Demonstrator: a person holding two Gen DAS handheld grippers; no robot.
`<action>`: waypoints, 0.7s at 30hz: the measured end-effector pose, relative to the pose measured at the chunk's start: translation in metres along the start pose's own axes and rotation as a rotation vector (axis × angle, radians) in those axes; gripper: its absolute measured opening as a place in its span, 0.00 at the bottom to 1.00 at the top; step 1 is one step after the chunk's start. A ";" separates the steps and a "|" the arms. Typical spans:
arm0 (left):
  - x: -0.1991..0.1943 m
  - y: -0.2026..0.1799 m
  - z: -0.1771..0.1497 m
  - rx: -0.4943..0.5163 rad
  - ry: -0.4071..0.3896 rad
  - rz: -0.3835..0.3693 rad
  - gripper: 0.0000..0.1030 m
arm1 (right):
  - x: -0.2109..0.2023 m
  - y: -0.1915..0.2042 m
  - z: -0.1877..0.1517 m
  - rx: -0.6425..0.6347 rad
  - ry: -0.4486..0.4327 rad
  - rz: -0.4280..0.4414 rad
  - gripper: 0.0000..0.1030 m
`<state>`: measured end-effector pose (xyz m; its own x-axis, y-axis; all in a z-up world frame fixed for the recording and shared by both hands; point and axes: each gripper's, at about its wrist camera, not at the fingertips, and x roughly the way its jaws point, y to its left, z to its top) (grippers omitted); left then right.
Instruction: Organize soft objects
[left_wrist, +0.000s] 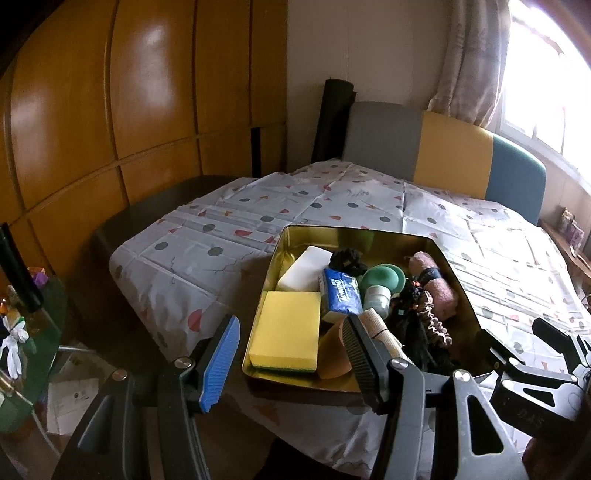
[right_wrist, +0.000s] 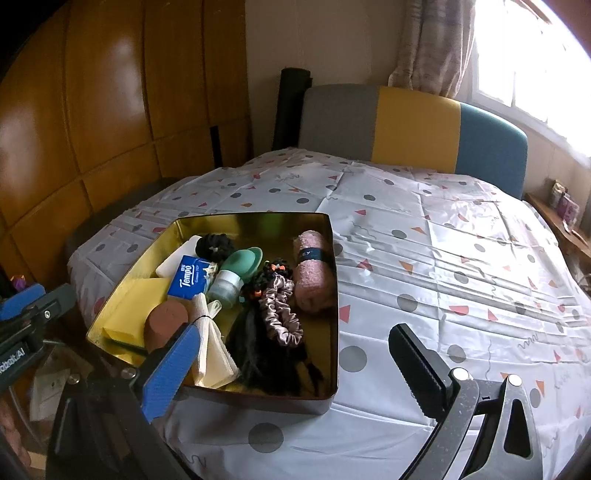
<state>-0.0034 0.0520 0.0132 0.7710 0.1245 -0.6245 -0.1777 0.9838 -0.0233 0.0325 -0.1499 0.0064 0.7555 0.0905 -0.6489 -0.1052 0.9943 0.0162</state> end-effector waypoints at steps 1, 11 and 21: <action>0.000 0.000 0.000 -0.003 0.000 0.003 0.57 | 0.000 0.000 0.000 -0.001 -0.002 0.000 1.00; 0.001 0.003 0.001 -0.019 0.001 0.013 0.57 | 0.001 0.003 0.000 -0.008 -0.003 -0.004 1.00; 0.001 0.004 0.000 -0.021 -0.001 0.019 0.57 | 0.001 0.003 -0.001 -0.007 -0.002 -0.005 1.00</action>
<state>-0.0031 0.0560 0.0128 0.7677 0.1436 -0.6245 -0.2054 0.9783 -0.0275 0.0325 -0.1465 0.0046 0.7571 0.0852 -0.6477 -0.1058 0.9944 0.0071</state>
